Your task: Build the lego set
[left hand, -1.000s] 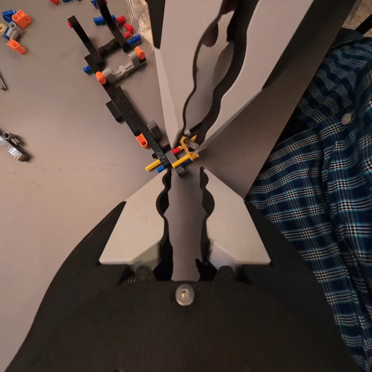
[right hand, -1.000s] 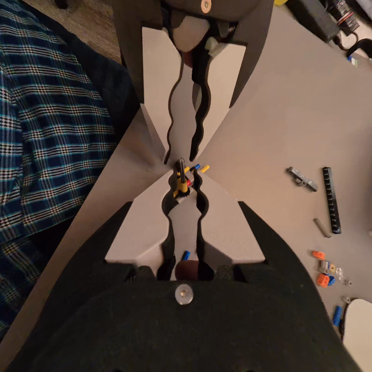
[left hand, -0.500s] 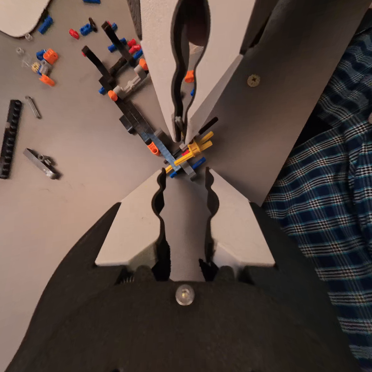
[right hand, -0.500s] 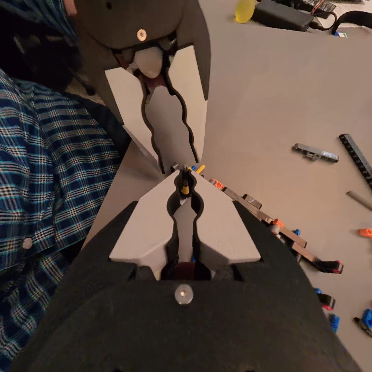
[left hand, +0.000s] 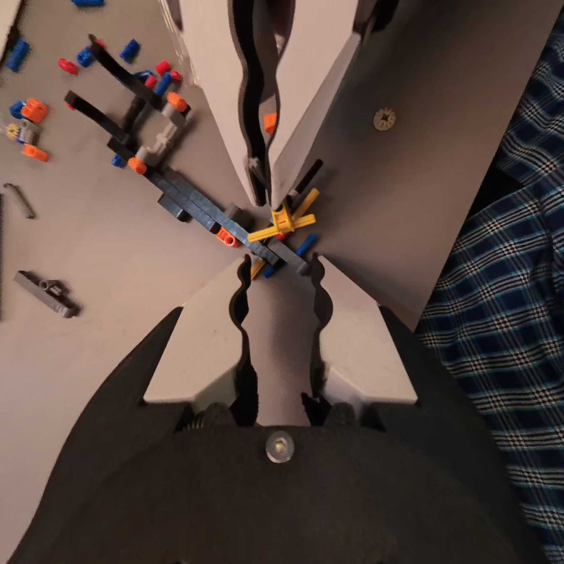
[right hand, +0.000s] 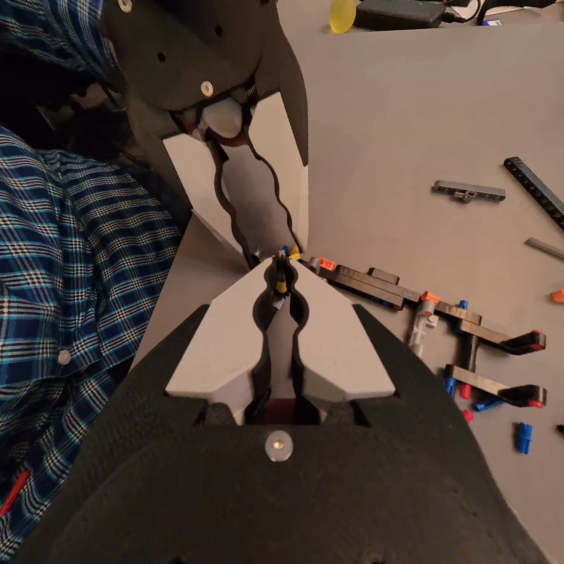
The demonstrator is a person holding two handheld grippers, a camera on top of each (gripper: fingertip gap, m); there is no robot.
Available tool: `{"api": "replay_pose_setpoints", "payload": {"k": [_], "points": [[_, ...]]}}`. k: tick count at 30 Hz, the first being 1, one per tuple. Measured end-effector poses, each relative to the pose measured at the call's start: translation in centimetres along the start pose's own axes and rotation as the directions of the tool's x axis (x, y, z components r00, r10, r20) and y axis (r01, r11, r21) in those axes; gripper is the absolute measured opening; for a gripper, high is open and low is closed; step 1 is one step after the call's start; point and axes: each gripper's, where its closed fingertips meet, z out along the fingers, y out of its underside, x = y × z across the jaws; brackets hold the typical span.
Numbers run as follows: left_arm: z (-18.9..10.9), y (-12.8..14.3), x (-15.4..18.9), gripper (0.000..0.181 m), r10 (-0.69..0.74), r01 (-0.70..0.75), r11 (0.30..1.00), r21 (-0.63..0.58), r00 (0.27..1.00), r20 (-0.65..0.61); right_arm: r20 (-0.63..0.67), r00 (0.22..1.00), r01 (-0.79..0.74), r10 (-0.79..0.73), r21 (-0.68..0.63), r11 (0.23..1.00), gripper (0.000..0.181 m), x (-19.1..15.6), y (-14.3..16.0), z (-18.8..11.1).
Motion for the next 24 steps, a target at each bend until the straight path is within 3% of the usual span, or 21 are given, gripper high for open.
{"api": "replay_pose_setpoints", "payload": {"k": [24], "points": [[0.3, -1.1, 0.6, 0.035, -0.022, 0.022, 1.000, 0.009, 1.000, -0.017, -0.084, 0.996, -0.008, 0.009, 0.005, 1.000, 0.007, 0.3, 1.0, -2.5]]}}
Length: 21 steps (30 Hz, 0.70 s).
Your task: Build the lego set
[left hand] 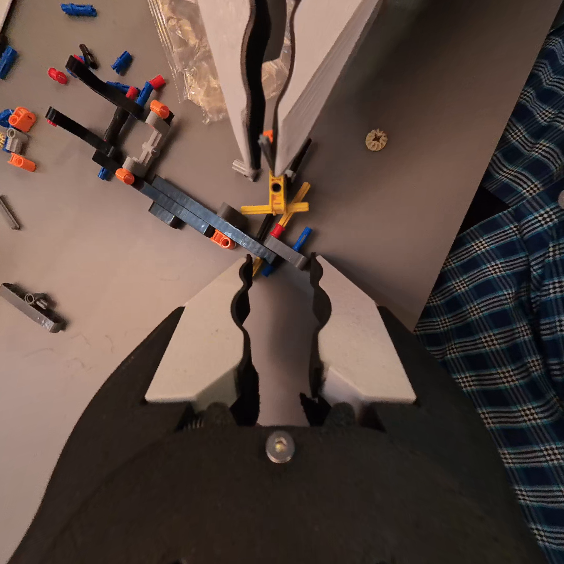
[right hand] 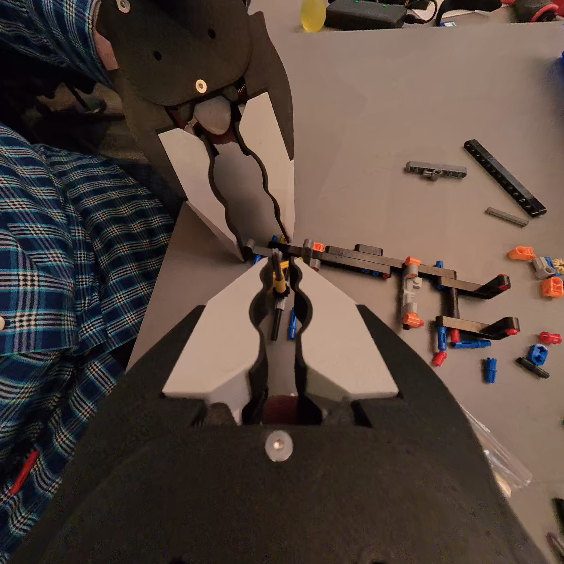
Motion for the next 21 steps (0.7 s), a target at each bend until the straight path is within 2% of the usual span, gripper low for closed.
{"api": "replay_pose_setpoints", "payload": {"k": [5, 11, 17, 21], "points": [[0.0, -0.1, 0.1, 0.035, -0.001, 0.001, 1.000, -0.002, 1.000, -0.005, -0.014, 0.999, 0.035, -0.036, -0.015, 0.999, 0.001, -0.1, 0.1, 0.0], [-0.1, -0.1, 0.2, 0.035, -0.006, 0.006, 1.000, -0.001, 1.000, -0.005, -0.045, 0.999, -0.027, 0.026, -0.006, 1.000, 0.001, 0.5, 0.2, -0.2], [-0.1, -0.1, 0.2, 0.035, -0.014, 0.014, 1.000, 0.005, 1.000, -0.003, -0.037, 0.994, -0.102, 0.104, 0.061, 0.993, 0.001, 0.6, -0.4, -0.6], [-0.3, -0.1, 0.0, 0.047, -0.022, 0.022, 1.000, 0.013, 1.000, 0.011, -0.040, 0.990, -0.132, 0.136, 0.079, 0.988, 0.001, 0.7, -0.7, -1.1]]}}
